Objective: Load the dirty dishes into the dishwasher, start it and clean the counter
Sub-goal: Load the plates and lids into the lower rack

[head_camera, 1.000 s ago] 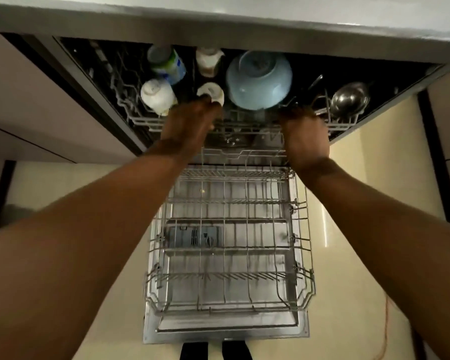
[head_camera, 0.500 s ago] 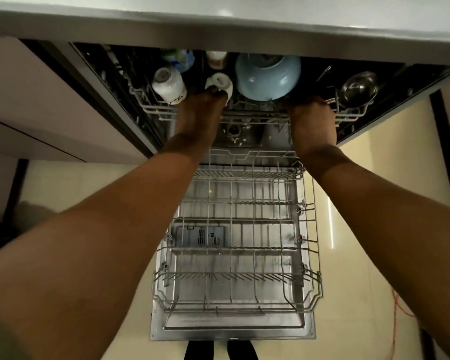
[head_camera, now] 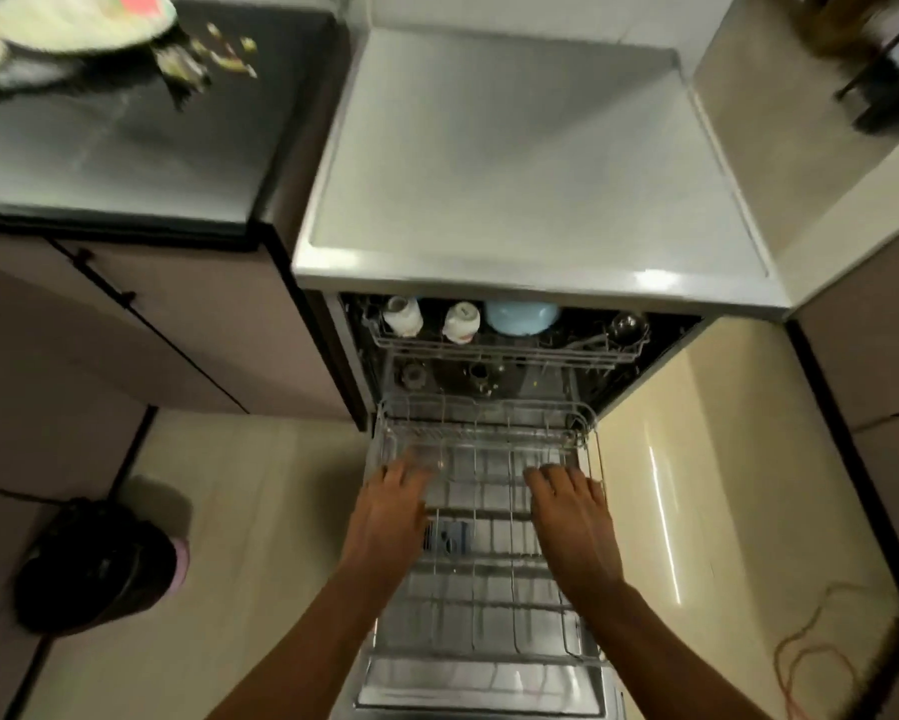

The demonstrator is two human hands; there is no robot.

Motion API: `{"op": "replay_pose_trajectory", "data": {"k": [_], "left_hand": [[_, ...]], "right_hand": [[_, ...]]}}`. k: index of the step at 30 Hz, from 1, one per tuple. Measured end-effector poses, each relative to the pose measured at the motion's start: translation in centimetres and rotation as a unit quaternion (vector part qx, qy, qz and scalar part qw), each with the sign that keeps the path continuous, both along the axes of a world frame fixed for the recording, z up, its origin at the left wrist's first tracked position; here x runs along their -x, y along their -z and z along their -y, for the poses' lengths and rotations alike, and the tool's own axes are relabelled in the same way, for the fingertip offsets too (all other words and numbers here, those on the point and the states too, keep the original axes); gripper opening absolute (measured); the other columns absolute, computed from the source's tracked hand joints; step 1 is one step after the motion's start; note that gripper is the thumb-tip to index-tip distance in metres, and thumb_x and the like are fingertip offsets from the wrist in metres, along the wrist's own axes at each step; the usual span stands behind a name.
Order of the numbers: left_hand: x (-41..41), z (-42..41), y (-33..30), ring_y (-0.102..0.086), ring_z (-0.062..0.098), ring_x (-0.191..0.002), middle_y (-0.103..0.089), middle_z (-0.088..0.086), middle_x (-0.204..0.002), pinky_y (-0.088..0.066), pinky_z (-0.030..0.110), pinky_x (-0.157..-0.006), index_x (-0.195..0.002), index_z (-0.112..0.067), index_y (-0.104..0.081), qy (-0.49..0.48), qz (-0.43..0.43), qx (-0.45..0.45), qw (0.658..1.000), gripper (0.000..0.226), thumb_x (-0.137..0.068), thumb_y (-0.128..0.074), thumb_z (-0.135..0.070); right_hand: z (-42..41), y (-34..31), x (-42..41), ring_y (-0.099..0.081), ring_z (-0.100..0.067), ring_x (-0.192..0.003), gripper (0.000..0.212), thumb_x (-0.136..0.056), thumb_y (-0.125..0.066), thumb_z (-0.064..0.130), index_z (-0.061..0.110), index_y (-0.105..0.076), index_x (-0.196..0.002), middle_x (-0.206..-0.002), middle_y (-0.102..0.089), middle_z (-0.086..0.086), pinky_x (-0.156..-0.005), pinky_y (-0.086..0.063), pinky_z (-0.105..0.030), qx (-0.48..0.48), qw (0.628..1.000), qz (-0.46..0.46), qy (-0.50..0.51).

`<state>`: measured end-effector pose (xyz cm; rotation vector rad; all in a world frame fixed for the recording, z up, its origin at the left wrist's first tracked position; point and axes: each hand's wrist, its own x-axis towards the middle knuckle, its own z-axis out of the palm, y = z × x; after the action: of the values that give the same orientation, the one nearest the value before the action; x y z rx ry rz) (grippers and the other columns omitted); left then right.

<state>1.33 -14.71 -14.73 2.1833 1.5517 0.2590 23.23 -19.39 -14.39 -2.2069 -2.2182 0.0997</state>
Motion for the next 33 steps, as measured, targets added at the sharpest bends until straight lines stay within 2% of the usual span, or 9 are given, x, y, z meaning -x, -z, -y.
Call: {"op": "replay_pose_trajectory", "data": {"k": [5, 9, 13, 17, 19, 22, 25, 29, 33], "left_hand": [[3.3, 3.5, -7.4, -0.053, 0.023, -0.109, -0.052, 0.002, -0.127, -0.046, 0.032, -0.093, -0.125, -0.018, -0.054, -0.017, 0.010, -0.028, 0.999, 0.045, -0.082, -0.056, -0.010], [5.8, 4.7, -13.2, -0.051, 0.022, -0.108, -0.047, -0.002, -0.129, -0.045, 0.032, -0.091, -0.121, -0.023, -0.053, -0.052, 0.020, -0.127, 0.990, 0.041, -0.081, -0.046, -0.018], [9.2, 4.3, -17.1, -0.035, 0.020, -0.131, -0.034, -0.003, -0.146, -0.029, 0.032, -0.112, -0.137, -0.023, -0.043, -0.072, 0.009, -0.194, 0.978, 0.045, -0.093, -0.048, -0.021], [12.8, 4.6, -19.9, -0.041, 0.016, -0.127, -0.042, -0.004, -0.139, -0.035, 0.034, -0.109, -0.130, -0.024, -0.051, -0.139, 0.038, -0.236, 0.961, 0.042, -0.089, -0.059, -0.023], [15.2, 4.4, -21.1, -0.047, 0.017, -0.121, -0.048, -0.004, -0.135, -0.038, 0.041, -0.106, -0.124, -0.028, -0.054, -0.147, 0.023, -0.262, 0.953, 0.043, -0.083, -0.065, -0.023], [19.3, 3.3, -23.4, -0.048, 0.016, -0.122, -0.048, -0.004, -0.135, -0.034, 0.045, -0.109, -0.123, -0.030, -0.055, -0.175, 0.025, -0.278, 0.944, 0.041, -0.084, -0.066, -0.025], [23.5, 2.6, -25.2, -0.043, 0.014, -0.128, -0.045, -0.006, -0.138, -0.025, 0.042, -0.114, -0.125, -0.030, -0.054, -0.203, 0.041, -0.299, 0.932, 0.039, -0.087, -0.063, -0.029], [30.6, 1.6, -27.8, -0.043, 0.012, -0.127, -0.045, -0.007, -0.137, -0.027, 0.046, -0.113, -0.123, -0.030, -0.056, -0.207, 0.064, -0.345, 0.913, 0.038, -0.086, -0.064, -0.029], [39.2, 1.1, -29.5, -0.027, 0.001, -0.131, -0.035, -0.014, -0.144, -0.017, 0.036, -0.117, -0.128, -0.035, -0.052, -0.252, 0.083, -0.349, 0.899, 0.039, -0.090, -0.060, -0.033]], "right_hand": [[2.9, -6.8, 3.6, -0.068, -0.025, -0.092, 0.066, -0.048, -0.093, 0.013, 0.016, -0.065, -0.107, -0.106, -0.068, -0.006, -0.074, -0.056, -0.037, -0.053, 0.995, -0.067, -0.043], [3.2, -9.9, 4.5, -0.071, -0.023, -0.085, 0.088, -0.033, -0.097, 0.023, 0.022, -0.052, -0.109, -0.104, -0.071, -0.006, -0.066, -0.056, -0.032, -0.118, 0.982, -0.084, -0.119], [2.3, -11.8, 6.5, -0.068, -0.020, -0.098, 0.073, -0.046, -0.096, 0.023, 0.016, -0.066, -0.112, -0.113, -0.068, -0.004, -0.079, -0.052, -0.031, -0.152, 0.973, -0.095, -0.148], [0.9, -14.5, 8.4, -0.058, -0.018, -0.109, 0.062, -0.062, -0.088, 0.025, 0.015, -0.063, -0.118, -0.117, -0.066, -0.004, -0.085, -0.047, -0.031, -0.233, 0.950, -0.108, -0.179], [-0.2, -16.2, 10.3, -0.059, -0.018, -0.104, 0.050, -0.073, -0.072, 0.035, 0.021, -0.056, -0.119, -0.113, -0.066, 0.000, -0.085, -0.048, -0.031, -0.277, 0.934, -0.092, -0.208], [-2.1, -18.8, 13.9, -0.050, -0.013, -0.103, 0.045, -0.078, -0.044, 0.044, 0.027, -0.051, -0.119, -0.112, -0.065, 0.005, -0.088, -0.033, -0.030, -0.289, 0.926, -0.074, -0.233], [-3.6, -20.8, 17.9, -0.050, -0.011, -0.105, 0.043, -0.079, -0.045, 0.044, 0.030, -0.055, -0.119, -0.115, -0.064, 0.008, -0.090, -0.032, -0.029, -0.308, 0.914, -0.095, -0.245], [-6.3, -21.9, 25.8, -0.051, -0.010, -0.104, 0.043, -0.078, -0.047, 0.046, 0.033, -0.053, -0.118, -0.113, -0.065, 0.008, -0.086, -0.033, -0.028, -0.330, 0.904, -0.141, -0.232], [-8.1, -21.7, 35.6, -0.062, -0.015, -0.097, 0.044, -0.076, -0.046, 0.047, 0.034, -0.051, -0.118, -0.109, -0.067, 0.004, -0.083, -0.035, -0.029, -0.316, 0.908, -0.176, -0.213]]}}
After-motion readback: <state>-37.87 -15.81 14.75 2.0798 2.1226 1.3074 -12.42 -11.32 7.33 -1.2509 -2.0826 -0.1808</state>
